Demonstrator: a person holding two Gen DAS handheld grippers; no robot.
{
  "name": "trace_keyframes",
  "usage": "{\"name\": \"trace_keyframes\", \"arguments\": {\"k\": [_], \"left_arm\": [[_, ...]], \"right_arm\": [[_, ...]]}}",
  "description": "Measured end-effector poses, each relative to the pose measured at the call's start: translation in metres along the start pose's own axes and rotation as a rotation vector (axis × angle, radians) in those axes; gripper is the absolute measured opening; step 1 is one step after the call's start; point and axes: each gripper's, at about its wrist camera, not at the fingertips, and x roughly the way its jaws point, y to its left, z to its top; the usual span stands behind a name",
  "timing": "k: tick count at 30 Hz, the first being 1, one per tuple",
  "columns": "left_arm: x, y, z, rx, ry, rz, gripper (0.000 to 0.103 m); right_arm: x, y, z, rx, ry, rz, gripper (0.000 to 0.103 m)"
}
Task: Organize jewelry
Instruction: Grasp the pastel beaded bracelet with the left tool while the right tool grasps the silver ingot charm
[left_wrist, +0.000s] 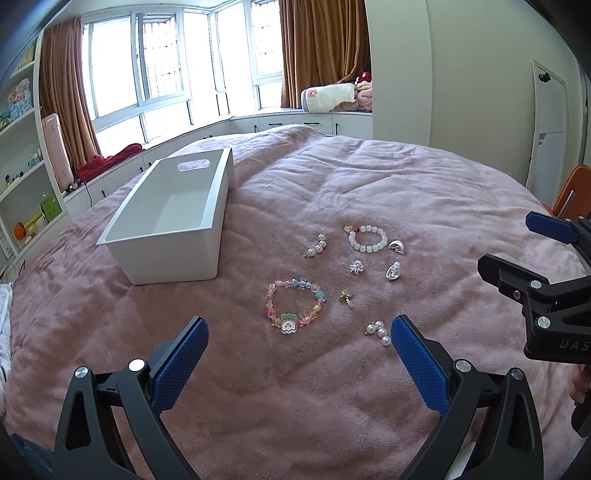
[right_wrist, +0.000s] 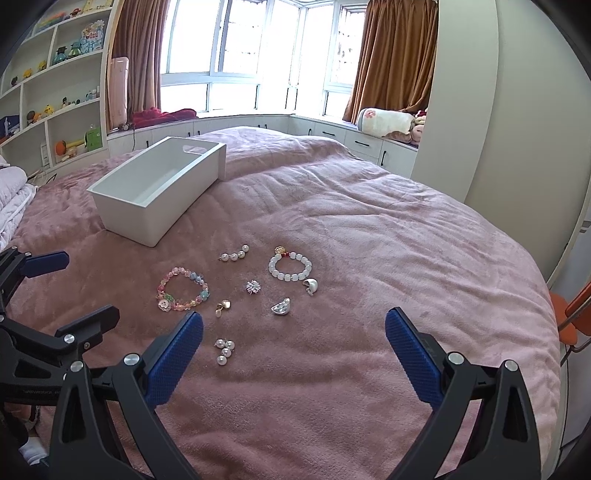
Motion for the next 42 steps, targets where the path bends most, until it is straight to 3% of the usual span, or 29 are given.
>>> {"name": "trace_keyframes", "arguments": {"k": [10, 18, 20, 23, 32, 36, 41, 42], "left_arm": [[0.053, 0.021, 0.017, -0.019, 0.030, -0.088, 0.100], [0.100, 0.034, 0.032, -0.011, 0.072, -0.109, 0.099], [0.114, 0.035, 0.032, 0.012, 0.100, -0.090, 0.095], [0.132, 0.037, 0.028, 0.037, 0.161, -0.075, 0.077], [0.173, 0.055, 0.013, -0.012, 0.273, -0.052, 0.072], [0.183, 0.055, 0.007, -0.011, 0.298, -0.053, 0.069], [0.186, 0.053, 0.005, -0.024, 0.303, -0.047, 0.056], [0.186, 0.052, 0.005, -0.027, 0.302, -0.045, 0.053]], "right_arm": [[0.063, -0.009, 0.004, 0.052, 0.067, 0.055, 0.075], [0.115, -0.011, 0.009, 0.030, 0.111, 0.063, 0.072], [0.127, -0.010, 0.010, 0.025, 0.126, 0.063, 0.069], [0.146, -0.008, 0.009, 0.009, 0.161, 0.052, 0.063], [0.196, -0.003, -0.011, 0.007, 0.283, 0.050, 0.054], [0.201, -0.005, -0.015, 0.019, 0.298, 0.052, 0.051], [0.201, -0.004, -0.015, 0.020, 0.314, 0.069, 0.025], [0.201, -0.003, -0.015, 0.022, 0.319, 0.076, 0.025]]}}
